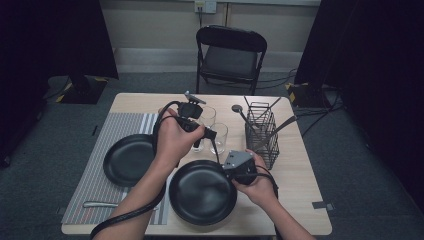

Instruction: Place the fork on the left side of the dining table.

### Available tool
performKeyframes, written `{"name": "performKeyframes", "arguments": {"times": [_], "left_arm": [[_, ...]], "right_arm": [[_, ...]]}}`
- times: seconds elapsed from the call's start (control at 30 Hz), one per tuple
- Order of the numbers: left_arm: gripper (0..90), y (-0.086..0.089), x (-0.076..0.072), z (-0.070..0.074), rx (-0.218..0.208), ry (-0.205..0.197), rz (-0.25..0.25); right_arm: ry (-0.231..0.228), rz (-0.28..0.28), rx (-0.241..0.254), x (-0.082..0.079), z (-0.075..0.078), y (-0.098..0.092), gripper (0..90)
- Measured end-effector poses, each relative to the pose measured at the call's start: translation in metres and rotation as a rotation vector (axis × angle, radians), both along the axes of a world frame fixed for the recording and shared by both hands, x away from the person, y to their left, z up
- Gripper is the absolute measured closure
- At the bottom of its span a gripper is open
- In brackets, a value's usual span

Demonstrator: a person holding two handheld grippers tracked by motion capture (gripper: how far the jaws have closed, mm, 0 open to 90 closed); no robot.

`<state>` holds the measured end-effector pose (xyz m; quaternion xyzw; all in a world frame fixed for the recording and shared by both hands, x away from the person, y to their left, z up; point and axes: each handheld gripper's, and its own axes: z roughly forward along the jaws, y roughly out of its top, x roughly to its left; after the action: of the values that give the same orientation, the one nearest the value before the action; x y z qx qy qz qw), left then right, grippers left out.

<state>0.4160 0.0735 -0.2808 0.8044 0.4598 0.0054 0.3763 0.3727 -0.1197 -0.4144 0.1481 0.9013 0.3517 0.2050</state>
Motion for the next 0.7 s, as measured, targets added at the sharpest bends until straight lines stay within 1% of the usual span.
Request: {"name": "performKeyframes", "arguments": {"times": [0.07,0.17,0.3,0.33,0.37,0.47,0.5,0.57,0.6,0.63,0.67,0.7], "left_arm": [[77.4,0.0000,0.0002,-0.0007,0.001,0.003,0.001],[77.3,0.0002,0.0003,-0.0017,-0.001,0.009,0.005],[77.4,0.0000,-0.0003,-0.0011,0.001,0.016,0.007],[77.5,-0.0005,-0.0006,-0.0007,0.001,0.017,0.010],[77.6,-0.0008,-0.0008,-0.0002,0.003,0.017,0.008],[77.7,-0.0013,-0.0017,0.0009,0.016,0.014,-0.007],[77.8,-0.0016,-0.0021,0.0010,0.016,0.011,-0.008],[77.8,-0.0012,-0.0026,0.0020,0.020,0.003,-0.008],[77.8,-0.0008,-0.0027,0.0027,0.021,0.005,-0.007],[77.8,-0.0003,-0.0027,0.0033,0.025,0.000,-0.009],[77.8,0.0001,-0.0029,0.0039,0.023,-0.004,-0.008],[77.8,0.0012,-0.0029,0.0050,0.028,-0.008,-0.012]], "right_arm": [[0.002,-0.003,-0.009,-0.0003,-0.0002,-0.0004,88.0],[-0.007,0.003,-0.020,0.0000,-0.0006,-0.0009,88.1],[-0.014,-0.007,-0.038,-0.0011,-0.0002,-0.0014,88.1],[-0.012,-0.008,-0.036,-0.0013,-0.0002,-0.0013,88.1],[-0.022,0.000,-0.035,-0.0007,-0.0003,-0.0010,88.1],[-0.009,-0.013,-0.017,-0.0018,-0.0016,-0.0005,87.6],[-0.005,-0.010,-0.008,-0.0015,-0.0021,-0.0006,87.2],[-0.005,-0.016,-0.005,-0.0013,-0.0029,-0.0011,85.0],[0.001,-0.012,-0.003,-0.0010,-0.0035,-0.0016,83.7],[0.013,-0.021,0.002,-0.0015,-0.0041,-0.0020,82.0],[0.006,-0.023,0.008,-0.0007,-0.0049,-0.0030,80.2],[0.013,-0.028,0.013,-0.0005,-0.0053,-0.0041,78.9]]}}
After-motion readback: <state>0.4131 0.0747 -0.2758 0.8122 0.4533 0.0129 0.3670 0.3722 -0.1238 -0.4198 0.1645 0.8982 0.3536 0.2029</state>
